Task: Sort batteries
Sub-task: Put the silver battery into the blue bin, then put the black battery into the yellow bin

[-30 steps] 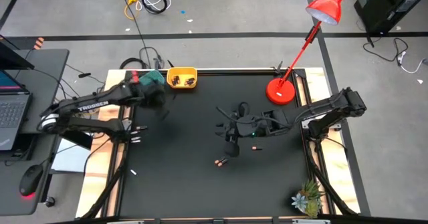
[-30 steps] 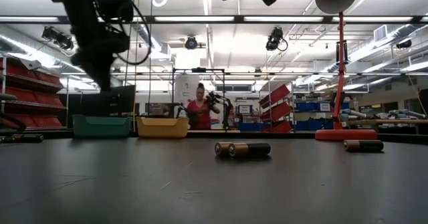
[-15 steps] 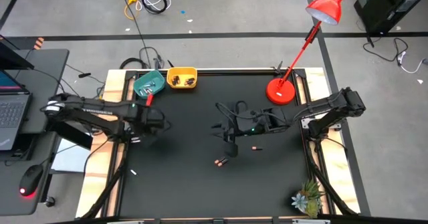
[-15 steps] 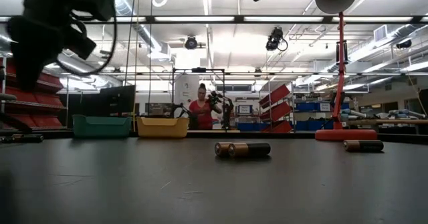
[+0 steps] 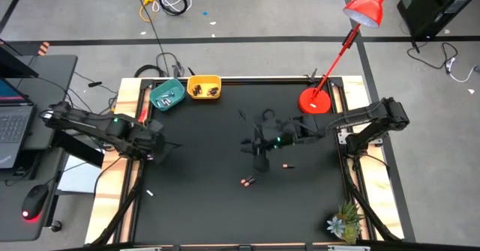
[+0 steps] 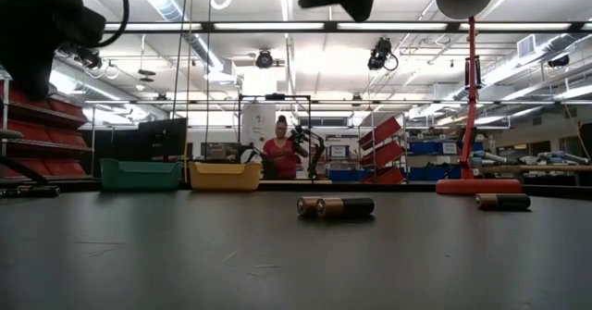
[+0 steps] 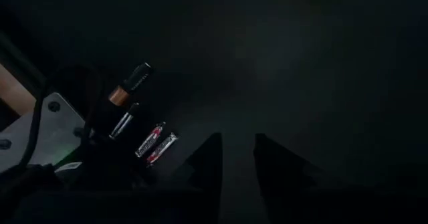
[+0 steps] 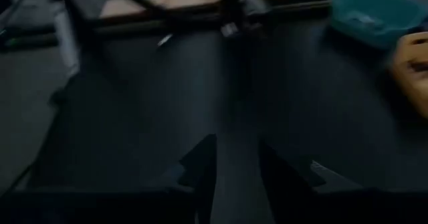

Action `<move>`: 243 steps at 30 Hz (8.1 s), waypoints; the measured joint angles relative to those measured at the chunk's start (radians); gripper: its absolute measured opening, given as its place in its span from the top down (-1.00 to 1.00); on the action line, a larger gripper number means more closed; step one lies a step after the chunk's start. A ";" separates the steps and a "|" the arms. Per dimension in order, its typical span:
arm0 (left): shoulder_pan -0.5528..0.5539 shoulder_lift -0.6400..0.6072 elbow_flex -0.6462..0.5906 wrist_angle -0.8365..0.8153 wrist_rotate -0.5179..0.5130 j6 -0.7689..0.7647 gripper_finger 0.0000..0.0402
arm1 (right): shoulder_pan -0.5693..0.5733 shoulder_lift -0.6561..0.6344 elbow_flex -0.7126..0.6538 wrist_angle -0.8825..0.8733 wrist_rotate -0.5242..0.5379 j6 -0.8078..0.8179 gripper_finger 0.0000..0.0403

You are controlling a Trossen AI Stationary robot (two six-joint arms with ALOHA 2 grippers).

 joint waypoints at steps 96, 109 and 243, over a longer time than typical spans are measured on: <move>0.302 1.028 0.016 -0.047 0.253 1.031 0.29 | -0.177 0.023 0.079 0.052 -0.243 -0.076 0.79; 0.314 1.028 -0.022 0.040 0.245 1.085 0.29 | -0.165 0.023 0.079 0.050 -0.213 -0.075 0.79; 0.538 0.762 0.004 0.066 -0.016 1.050 0.27 | -0.094 0.023 0.079 0.143 -0.194 -0.038 0.79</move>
